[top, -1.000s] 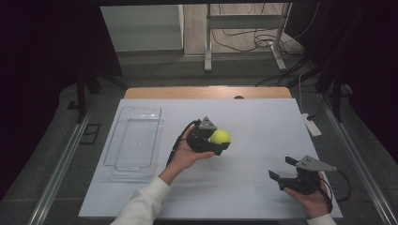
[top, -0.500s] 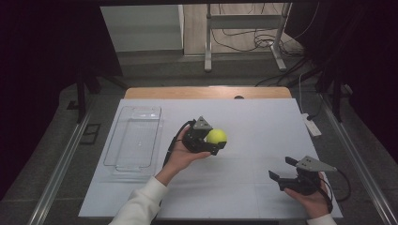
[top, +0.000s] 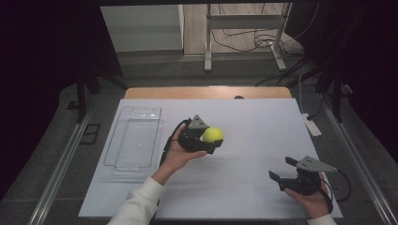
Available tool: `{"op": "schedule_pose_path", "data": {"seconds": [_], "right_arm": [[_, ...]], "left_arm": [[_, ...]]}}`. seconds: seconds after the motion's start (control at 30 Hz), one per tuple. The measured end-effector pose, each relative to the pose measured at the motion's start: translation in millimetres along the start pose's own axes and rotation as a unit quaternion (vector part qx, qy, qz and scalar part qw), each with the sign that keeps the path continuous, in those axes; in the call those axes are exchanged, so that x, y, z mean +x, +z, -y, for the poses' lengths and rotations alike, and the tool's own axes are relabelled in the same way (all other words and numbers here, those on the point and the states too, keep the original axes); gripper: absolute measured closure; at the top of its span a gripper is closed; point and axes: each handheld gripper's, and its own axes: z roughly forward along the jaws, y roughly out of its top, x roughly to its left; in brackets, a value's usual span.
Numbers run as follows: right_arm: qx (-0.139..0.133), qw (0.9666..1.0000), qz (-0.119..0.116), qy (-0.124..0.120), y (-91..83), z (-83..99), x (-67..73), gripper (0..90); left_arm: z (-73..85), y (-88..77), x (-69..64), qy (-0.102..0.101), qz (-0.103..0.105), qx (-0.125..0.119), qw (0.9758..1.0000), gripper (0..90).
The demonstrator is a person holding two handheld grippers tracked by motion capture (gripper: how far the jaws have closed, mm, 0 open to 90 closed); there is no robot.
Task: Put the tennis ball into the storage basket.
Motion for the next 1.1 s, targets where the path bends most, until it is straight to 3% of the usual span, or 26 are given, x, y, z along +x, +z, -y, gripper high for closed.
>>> {"op": "schedule_pose_path", "data": {"seconds": [1.1], "right_arm": [[-0.001, 1.0, 0.003, 0.0, -1.1, 0.2, 0.3, 12.9]], "left_arm": [[-5.0, -27.0, 9.6, -0.012, -0.016, -0.039, 0.999, 26.5]]}}
